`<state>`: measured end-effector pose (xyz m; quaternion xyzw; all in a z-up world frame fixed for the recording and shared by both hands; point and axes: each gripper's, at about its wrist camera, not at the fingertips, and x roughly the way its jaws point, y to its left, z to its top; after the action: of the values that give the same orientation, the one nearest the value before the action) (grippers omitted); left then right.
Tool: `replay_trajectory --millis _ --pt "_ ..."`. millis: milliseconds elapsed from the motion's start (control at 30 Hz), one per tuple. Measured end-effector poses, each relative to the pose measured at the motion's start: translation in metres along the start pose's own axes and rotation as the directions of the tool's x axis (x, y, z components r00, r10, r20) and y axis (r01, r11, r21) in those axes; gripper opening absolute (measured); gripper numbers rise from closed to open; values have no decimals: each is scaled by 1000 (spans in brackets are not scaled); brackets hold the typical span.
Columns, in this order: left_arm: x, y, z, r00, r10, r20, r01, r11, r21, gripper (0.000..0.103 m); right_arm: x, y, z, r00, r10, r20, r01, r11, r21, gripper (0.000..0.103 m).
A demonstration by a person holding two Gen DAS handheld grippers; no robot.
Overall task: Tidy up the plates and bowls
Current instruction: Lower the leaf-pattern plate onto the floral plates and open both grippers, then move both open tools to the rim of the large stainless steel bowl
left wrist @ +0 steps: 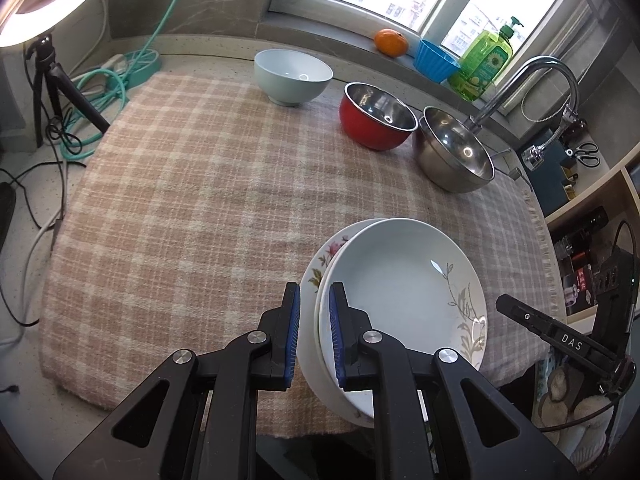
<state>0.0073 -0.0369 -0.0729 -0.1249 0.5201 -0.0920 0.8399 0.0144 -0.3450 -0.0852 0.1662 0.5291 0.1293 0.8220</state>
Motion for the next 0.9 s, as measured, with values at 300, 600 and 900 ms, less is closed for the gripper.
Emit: replay_trajectory --millis 300,600,900 --pt "5 -22 0 1000 -13 2 13 1000 4 14 -18 -22 7 997 8 73 -9 1000 15 26" --pt "16 -56 14 998 -58 13 58 998 7 14 -40 -43 33 987 -6 158 10 1000 -27 26" --pt "41 -95 49 994 -108 -8 108 994 6 14 -39 -68 80 991 -20 130 26 999 -46 26"
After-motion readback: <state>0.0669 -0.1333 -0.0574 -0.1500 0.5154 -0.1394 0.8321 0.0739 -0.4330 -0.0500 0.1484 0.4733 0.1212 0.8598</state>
